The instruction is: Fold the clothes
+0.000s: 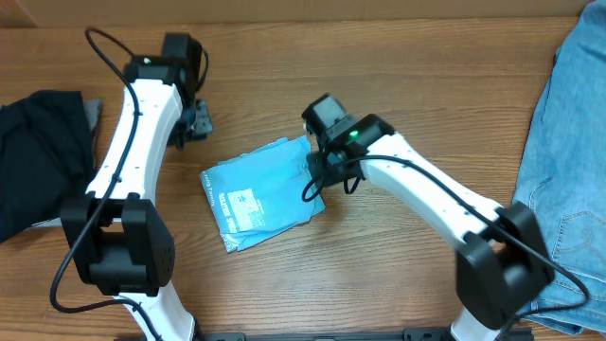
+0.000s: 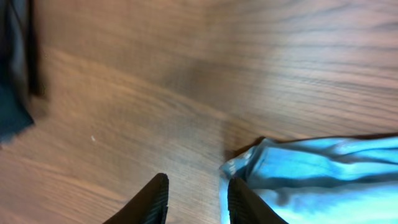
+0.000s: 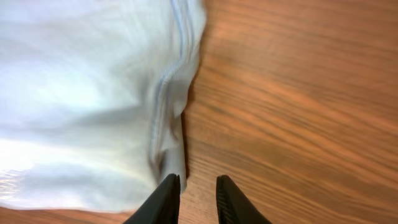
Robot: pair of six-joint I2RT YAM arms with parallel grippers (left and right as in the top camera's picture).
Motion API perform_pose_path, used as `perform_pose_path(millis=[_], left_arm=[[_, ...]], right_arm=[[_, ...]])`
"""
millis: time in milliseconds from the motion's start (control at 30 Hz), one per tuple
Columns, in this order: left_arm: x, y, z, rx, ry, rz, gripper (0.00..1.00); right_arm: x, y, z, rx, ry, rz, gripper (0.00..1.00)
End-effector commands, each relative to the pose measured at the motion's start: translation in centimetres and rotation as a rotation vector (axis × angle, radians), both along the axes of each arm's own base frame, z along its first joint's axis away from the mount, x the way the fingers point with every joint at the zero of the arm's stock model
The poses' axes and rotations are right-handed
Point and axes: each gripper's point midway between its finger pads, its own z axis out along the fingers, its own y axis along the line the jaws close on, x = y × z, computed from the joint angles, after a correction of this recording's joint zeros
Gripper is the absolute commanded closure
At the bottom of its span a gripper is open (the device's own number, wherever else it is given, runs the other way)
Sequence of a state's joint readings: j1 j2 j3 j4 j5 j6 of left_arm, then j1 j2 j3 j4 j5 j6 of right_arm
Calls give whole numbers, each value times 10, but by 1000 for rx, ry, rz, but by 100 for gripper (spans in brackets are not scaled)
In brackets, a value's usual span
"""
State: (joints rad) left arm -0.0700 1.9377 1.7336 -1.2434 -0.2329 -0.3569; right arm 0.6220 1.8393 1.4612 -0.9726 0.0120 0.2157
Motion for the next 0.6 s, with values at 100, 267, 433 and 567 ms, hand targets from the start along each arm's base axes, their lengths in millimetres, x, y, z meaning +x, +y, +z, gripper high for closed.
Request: perform_pose_path(millis=[100,267,433,567], left_arm=[[40,-69,42,-262,-166,-636,34],[48,-91,11,-365,-138,-763,34],[35,-99,-51,-445,44,-730,37],[25,-98,-87,-478,152,-661,39]], right_arm=[[-27,37,76,310,47,84,72],[-45,47,44,374,167,-4,76],[-60,60,-3,444,242,20,75],[-66,64,-41,431,332,14,75]])
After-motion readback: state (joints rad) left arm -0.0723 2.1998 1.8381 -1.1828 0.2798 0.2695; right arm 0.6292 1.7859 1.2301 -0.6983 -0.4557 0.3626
